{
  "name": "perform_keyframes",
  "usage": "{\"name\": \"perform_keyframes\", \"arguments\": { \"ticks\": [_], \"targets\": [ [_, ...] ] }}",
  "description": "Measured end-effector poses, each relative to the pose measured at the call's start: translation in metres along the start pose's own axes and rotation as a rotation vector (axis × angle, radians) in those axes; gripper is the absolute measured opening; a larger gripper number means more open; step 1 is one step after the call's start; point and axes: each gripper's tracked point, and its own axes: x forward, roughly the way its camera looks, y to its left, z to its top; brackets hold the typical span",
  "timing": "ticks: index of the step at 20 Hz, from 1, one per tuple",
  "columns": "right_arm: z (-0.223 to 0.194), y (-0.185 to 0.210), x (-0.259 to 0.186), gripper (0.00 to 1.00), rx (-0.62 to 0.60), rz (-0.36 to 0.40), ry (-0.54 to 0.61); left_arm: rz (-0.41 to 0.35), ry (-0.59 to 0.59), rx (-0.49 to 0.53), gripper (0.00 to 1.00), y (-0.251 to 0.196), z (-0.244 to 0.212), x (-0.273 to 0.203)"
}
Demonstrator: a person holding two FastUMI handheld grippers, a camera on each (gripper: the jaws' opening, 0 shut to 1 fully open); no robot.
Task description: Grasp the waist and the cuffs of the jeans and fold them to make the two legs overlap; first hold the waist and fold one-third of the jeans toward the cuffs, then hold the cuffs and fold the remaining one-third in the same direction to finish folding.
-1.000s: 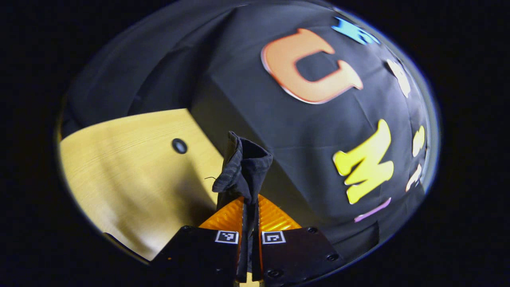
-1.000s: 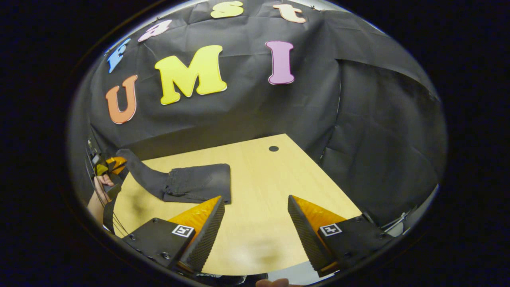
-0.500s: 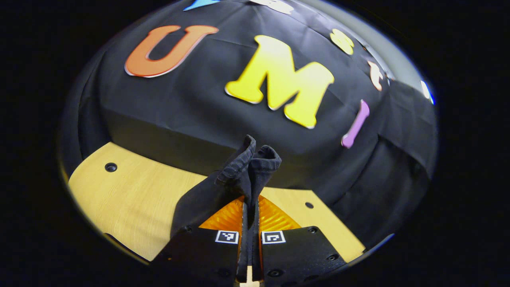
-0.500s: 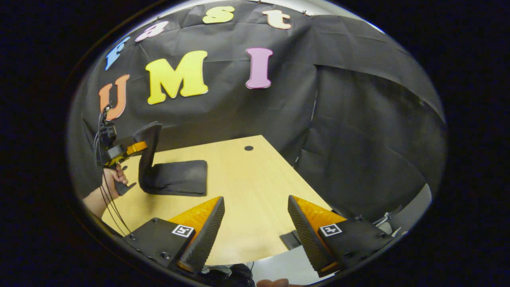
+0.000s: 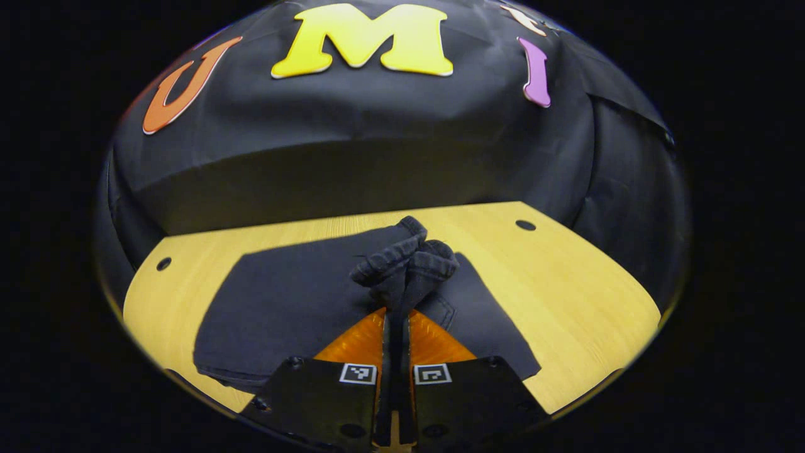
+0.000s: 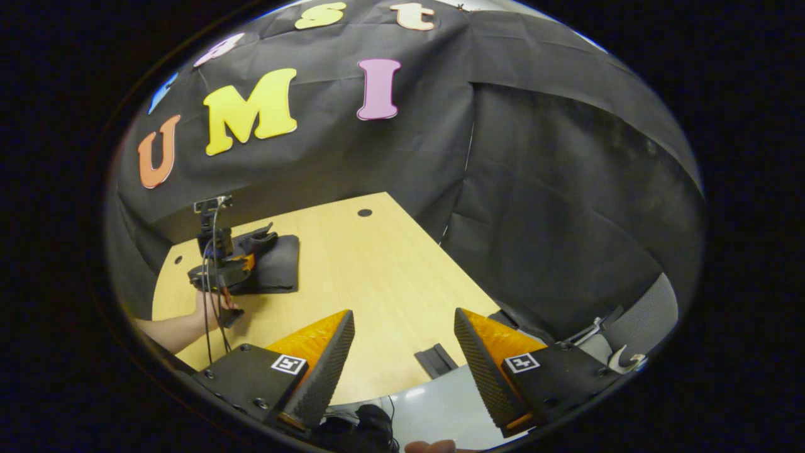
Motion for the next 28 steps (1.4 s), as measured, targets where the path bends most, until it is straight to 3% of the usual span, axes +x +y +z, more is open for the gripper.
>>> {"name": "perform_keyframes", "arguments": {
  "ticks": [2,5,6,9,16,20,24,28],
  "targets": [
    [0.000,0.000,0.004,0.98,0.002,0.006,0.006,-0.002,-0.004,-0.016,0.10,-0.004,-0.002,0.003],
    [0.005,0.007,0.012,0.98,0.000,0.027,0.010,-0.018,0.004,-0.012,0.22,-0.014,-0.003,0.002],
    [0.008,0.012,0.015,0.98,-0.003,0.036,0.006,-0.046,0.005,-0.013,0.37,-0.023,-0.002,0.000],
    [0.016,0.026,0.021,0.95,-0.024,0.064,-0.006,-0.050,-0.005,0.002,1.00,-0.028,0.008,-0.009],
    [0.056,0.079,0.031,0.98,-0.069,0.176,-0.106,-0.028,-0.125,-0.062,1.00,0.007,0.069,-0.068],
    [0.112,0.124,0.034,0.95,-0.104,0.251,-0.237,0.004,-0.252,-0.097,1.00,0.045,0.134,-0.130],
    [0.178,0.196,0.022,0.95,-0.127,0.361,-0.388,0.088,-0.399,-0.109,0.99,0.096,0.208,-0.205],
    [0.223,0.258,-0.016,0.98,-0.139,0.456,-0.532,0.186,-0.519,-0.107,0.98,0.138,0.257,-0.287]
  ]
}}
